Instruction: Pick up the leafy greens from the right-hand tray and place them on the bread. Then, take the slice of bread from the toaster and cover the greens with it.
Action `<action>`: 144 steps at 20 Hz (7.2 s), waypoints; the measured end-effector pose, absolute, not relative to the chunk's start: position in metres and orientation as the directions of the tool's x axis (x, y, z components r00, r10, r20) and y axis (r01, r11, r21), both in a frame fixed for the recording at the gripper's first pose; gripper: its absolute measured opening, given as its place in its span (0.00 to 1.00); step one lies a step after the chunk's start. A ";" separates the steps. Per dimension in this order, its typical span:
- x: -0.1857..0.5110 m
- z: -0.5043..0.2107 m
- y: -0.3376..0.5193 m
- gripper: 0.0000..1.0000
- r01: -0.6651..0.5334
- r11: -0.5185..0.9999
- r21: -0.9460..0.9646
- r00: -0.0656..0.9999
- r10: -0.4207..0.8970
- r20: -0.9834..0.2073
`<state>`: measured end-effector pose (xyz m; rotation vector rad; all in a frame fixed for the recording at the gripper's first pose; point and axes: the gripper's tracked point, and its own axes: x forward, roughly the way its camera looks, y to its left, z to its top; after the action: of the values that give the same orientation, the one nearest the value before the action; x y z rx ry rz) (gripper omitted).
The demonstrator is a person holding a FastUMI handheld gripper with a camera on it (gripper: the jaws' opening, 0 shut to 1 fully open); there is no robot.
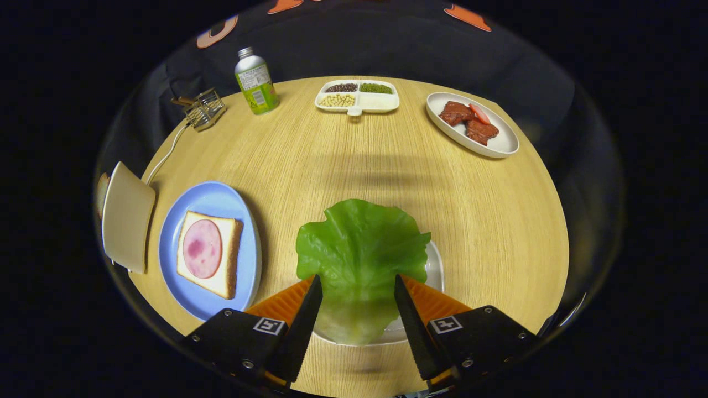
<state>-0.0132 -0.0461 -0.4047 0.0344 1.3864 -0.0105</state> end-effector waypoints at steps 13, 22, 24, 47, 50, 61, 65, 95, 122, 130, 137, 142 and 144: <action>-0.011 -0.406 -0.045 0.59 0.003 1.000 0.023 0.210 0.022 -0.977; -0.006 -0.387 -0.038 0.05 0.012 0.995 0.101 0.281 0.093 -0.955; -0.001 -0.372 -0.036 0.05 0.019 0.992 0.125 0.310 0.113 -0.944; 0.024 -0.311 0.097 0.05 -0.157 0.945 0.288 0.364 0.326 -0.873; 0.030 -0.318 0.108 0.05 -0.162 0.943 0.290 0.360 0.330 -0.872; 0.034 -0.359 0.125 0.09 -0.140 0.961 0.239 0.314 0.272 -0.910; 0.027 -0.357 0.141 0.19 -0.138 0.954 0.267 0.299 0.297 -0.907; 0.099 -0.170 0.375 0.76 -0.262 0.858 0.442 0.334 0.510 -0.793; 0.084 -0.219 0.412 0.15 -0.191 0.935 0.298 0.233 0.338 -0.912; 0.099 -0.178 0.397 0.09 -0.208 0.902 0.377 0.339 0.428 -0.838; 0.106 -0.121 0.363 0.09 -0.199 0.859 0.472 0.430 0.509 -0.745; 0.102 -0.099 0.323 0.09 -0.199 0.847 0.492 0.489 0.521 -0.700; 0.098 -0.099 0.304 0.09 -0.196 0.851 0.488 0.504 0.514 -0.694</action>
<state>0.0983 0.3040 -0.0990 0.3707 0.9520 0.4409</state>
